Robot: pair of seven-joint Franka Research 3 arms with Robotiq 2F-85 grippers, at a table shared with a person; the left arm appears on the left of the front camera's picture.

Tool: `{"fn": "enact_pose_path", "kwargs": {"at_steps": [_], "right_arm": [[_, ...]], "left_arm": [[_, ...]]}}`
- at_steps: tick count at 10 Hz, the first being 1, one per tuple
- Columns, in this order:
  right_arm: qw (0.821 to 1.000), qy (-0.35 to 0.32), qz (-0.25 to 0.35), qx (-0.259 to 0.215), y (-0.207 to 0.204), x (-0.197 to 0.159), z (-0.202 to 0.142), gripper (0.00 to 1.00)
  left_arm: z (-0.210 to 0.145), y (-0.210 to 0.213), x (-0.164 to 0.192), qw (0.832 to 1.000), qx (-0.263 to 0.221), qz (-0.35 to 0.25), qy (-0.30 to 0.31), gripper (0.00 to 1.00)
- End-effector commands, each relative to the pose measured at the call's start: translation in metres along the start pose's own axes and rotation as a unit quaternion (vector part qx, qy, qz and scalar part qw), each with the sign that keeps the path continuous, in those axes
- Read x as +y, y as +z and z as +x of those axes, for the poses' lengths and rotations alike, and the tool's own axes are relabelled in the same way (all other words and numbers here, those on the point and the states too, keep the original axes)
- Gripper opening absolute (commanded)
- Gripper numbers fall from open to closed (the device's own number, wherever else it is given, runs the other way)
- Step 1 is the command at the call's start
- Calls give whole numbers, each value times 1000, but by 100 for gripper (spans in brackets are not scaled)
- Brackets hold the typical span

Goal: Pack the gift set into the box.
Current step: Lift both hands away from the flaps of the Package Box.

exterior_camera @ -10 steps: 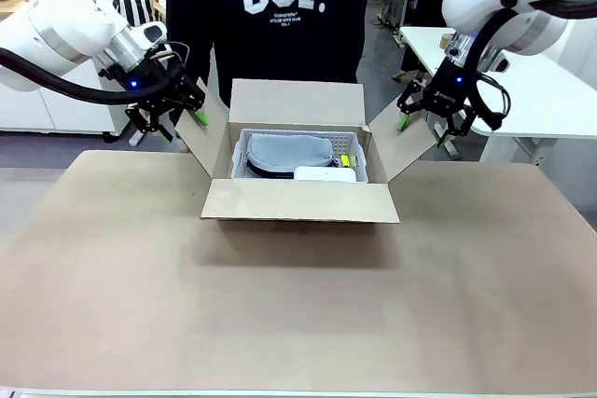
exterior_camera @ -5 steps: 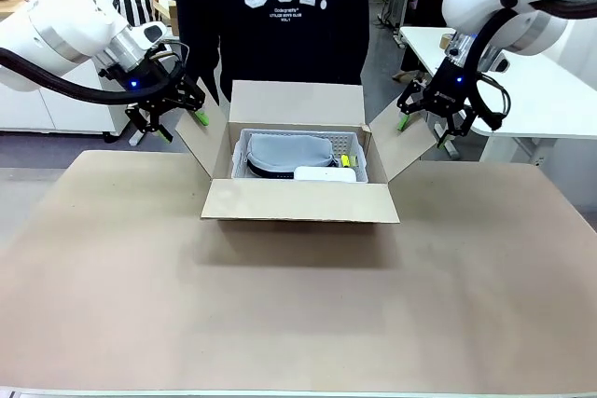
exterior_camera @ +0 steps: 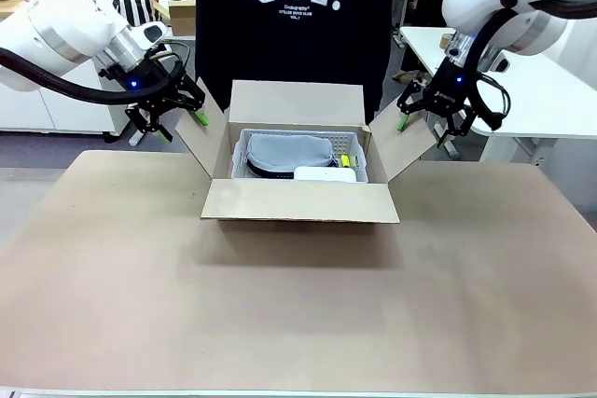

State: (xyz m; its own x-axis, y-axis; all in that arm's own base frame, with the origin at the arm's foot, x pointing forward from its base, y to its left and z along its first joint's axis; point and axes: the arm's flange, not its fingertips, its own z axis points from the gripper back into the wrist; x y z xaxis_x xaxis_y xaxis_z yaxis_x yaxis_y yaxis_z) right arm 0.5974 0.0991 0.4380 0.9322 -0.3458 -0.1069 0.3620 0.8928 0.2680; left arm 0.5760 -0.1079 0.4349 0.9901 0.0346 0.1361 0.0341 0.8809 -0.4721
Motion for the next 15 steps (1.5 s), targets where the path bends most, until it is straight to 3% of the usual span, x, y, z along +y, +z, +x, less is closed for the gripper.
{"fn": "enact_pose_path", "kwargs": {"at_steps": [1,2,3,5,6,7,8,9,10,11,12,15], "right_arm": [[999,36,24,-3,18,1,-16,100],[996,60,68,-9,44,-7,-36,100],[993,66,100,-12,71,-25,-61,100],[972,120,195,42,105,-74,-98,100],[939,170,286,88,119,-104,-108,100],[891,208,379,138,128,-135,-115,100],[851,197,462,150,131,-169,-121,100],[828,187,510,136,129,-198,-125,100],[812,151,553,107,126,-218,-129,100],[811,105,574,51,122,-224,-130,100],[841,188,500,89,140,-209,-140,100],[841,188,500,89,140,-209,-140,100]], "left_arm": [[-6,14,-11,1000,-6,-17,-13,100],[-18,36,-21,998,-18,-44,-27,100],[-38,70,-30,992,-19,-115,-50,100],[-81,123,-26,974,-23,-213,-78,100],[-98,144,-17,955,-27,-286,-76,100],[-112,160,-3,929,-20,-359,-88,100],[-123,173,20,902,1,-422,-91,100],[-136,179,42,878,9,-467,-100,100],[-145,180,62,875,-19,-478,-74,100],[-148,175,76,872,-24,-486,-52,100],[-147,193,45,882,-20,-462,-97,100],[-147,193,45,882,-20,-462,-97,100]]}}
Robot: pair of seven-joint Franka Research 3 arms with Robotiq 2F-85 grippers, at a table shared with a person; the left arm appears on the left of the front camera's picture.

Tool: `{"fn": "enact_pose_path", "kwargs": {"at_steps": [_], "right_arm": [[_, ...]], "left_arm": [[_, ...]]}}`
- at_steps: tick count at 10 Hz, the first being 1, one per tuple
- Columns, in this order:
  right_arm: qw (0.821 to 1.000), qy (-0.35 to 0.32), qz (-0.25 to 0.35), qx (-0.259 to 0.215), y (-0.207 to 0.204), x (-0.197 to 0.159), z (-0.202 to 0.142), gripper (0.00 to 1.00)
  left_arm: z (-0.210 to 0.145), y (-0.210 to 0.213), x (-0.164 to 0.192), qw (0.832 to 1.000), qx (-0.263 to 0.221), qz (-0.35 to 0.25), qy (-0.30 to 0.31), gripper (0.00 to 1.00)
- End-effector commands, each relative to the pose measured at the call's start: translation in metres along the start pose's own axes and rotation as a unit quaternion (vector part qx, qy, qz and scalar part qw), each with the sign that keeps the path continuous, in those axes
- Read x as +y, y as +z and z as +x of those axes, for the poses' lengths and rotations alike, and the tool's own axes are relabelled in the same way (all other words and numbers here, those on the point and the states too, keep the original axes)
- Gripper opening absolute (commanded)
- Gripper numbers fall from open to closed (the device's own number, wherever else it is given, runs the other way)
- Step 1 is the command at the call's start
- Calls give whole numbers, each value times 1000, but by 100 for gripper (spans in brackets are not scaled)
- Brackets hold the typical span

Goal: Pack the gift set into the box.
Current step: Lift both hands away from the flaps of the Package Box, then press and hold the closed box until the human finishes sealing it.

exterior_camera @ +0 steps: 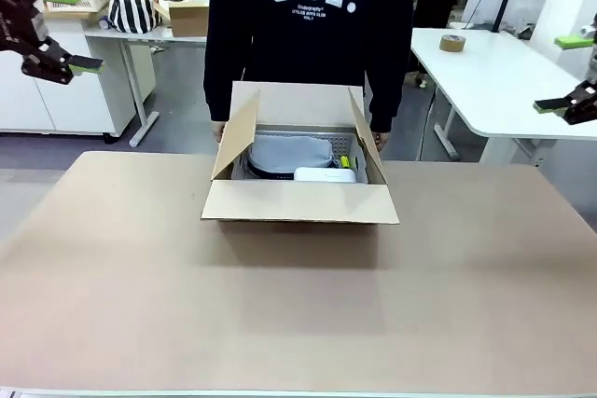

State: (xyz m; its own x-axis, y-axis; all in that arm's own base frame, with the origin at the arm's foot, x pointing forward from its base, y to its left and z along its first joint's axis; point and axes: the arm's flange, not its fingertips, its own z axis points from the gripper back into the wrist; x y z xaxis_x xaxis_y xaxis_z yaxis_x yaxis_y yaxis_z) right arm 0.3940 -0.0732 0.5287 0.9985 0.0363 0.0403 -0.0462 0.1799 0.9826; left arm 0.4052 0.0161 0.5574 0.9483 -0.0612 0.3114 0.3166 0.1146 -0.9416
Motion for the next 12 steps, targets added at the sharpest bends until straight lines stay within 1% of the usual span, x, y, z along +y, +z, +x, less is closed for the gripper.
{"fn": "enact_pose_path", "kwargs": {"at_steps": [1,12], "right_arm": [[1000,3,-16,-1,6,2,-2,100],[1000,3,-16,-1,6,2,-2,100]], "left_arm": [[1,2,-3,1000,-10,-1,0,100],[1,2,-3,1000,-10,-1,0,100]]}}
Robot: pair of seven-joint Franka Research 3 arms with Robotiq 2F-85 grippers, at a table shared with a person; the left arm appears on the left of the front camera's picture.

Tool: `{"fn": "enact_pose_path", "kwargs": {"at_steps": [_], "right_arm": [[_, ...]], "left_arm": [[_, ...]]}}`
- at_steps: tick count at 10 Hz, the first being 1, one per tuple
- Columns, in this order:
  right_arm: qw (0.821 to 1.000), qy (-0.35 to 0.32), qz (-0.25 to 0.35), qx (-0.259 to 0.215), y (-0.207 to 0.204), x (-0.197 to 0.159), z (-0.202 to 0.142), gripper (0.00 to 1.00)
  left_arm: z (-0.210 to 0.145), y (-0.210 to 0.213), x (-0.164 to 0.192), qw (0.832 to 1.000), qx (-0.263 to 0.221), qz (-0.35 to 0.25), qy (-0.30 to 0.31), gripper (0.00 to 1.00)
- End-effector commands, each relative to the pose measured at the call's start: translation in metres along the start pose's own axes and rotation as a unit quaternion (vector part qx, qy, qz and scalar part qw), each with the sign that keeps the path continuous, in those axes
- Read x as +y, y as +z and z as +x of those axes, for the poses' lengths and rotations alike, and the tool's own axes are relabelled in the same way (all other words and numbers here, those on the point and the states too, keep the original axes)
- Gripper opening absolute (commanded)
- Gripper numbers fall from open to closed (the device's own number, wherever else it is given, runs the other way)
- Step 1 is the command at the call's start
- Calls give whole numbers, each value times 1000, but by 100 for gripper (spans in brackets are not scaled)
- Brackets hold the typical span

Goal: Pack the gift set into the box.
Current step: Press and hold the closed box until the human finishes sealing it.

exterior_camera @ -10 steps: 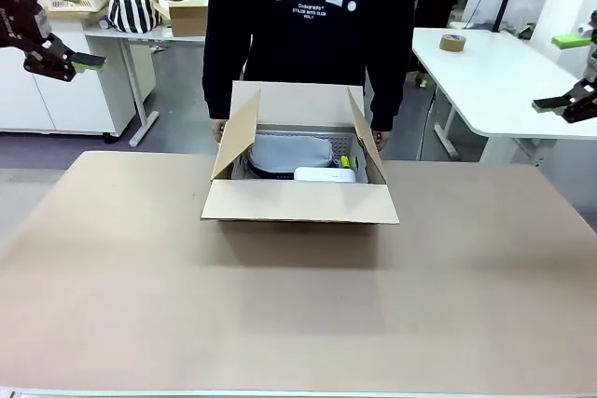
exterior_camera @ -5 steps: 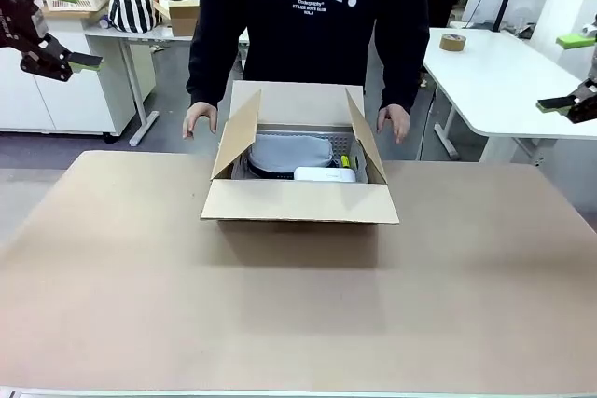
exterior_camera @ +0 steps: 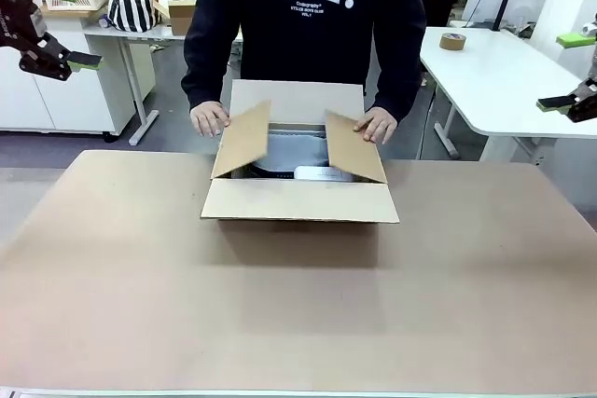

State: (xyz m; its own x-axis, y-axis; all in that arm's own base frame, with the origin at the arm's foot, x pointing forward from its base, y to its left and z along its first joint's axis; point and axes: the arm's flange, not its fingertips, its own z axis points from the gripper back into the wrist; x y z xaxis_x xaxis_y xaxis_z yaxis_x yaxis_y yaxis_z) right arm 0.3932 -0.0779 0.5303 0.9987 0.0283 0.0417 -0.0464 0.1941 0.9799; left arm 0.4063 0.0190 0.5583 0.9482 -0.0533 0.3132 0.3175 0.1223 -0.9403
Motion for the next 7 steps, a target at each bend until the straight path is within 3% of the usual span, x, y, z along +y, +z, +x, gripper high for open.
{"fn": "enact_pose_path", "kwargs": {"at_steps": [1,7], "right_arm": [[1000,3,-8,3,1,1,-2,100],[1000,3,-8,3,1,1,-2,100]], "left_arm": [[0,-1,-3,1000,-6,-5,0,100],[0,-1,-3,1000,-6,-5,0,100]]}}
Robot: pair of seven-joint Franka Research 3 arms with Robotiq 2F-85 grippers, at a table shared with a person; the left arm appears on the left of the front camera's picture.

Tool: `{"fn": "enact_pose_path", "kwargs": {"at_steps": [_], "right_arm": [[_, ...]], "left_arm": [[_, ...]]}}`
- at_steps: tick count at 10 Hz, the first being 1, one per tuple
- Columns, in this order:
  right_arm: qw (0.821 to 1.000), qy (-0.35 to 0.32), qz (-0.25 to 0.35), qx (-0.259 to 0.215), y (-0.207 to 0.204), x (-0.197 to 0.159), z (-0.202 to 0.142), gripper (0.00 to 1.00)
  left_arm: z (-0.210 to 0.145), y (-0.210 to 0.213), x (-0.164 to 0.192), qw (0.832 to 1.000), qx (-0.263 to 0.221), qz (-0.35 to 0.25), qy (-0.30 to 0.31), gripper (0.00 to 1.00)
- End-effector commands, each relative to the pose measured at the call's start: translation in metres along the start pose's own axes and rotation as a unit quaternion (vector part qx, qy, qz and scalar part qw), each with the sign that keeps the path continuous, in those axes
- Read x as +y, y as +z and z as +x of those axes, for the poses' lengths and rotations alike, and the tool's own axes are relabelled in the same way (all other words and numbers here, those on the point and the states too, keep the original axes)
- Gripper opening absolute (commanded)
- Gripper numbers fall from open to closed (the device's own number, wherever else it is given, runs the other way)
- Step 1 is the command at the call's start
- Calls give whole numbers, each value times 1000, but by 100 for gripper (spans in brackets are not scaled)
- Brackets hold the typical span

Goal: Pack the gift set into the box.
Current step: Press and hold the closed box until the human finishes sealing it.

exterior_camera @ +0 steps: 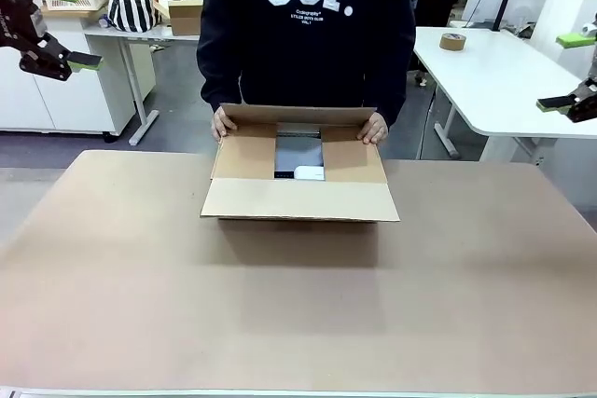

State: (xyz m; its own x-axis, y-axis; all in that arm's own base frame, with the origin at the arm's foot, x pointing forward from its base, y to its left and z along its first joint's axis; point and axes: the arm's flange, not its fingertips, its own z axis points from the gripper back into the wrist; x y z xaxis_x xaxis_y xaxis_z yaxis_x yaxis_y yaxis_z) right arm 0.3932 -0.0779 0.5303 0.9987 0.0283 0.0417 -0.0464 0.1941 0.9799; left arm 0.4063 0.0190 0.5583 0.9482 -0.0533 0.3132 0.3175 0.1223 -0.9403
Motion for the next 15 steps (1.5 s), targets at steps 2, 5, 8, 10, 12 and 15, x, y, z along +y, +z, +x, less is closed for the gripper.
{"fn": "enact_pose_path", "kwargs": {"at_steps": [2,5,8,10,12,15], "right_arm": [[1000,3,-8,3,1,1,-2,100],[1000,3,-8,3,1,1,-2,100],[1000,3,-8,3,1,1,-2,100],[1000,3,-8,3,1,1,-2,100],[1000,3,-8,3,1,1,-2,100],[1000,3,-8,3,1,1,-2,100]], "left_arm": [[0,-1,-3,1000,-6,-5,0,100],[0,-1,-3,1000,-6,-5,0,100],[0,-1,-3,1000,-6,-5,0,100],[0,-1,-3,1000,-6,-5,0,100],[0,-1,-3,1000,-6,-5,0,100],[0,-1,-3,1000,-6,-5,0,100]]}}
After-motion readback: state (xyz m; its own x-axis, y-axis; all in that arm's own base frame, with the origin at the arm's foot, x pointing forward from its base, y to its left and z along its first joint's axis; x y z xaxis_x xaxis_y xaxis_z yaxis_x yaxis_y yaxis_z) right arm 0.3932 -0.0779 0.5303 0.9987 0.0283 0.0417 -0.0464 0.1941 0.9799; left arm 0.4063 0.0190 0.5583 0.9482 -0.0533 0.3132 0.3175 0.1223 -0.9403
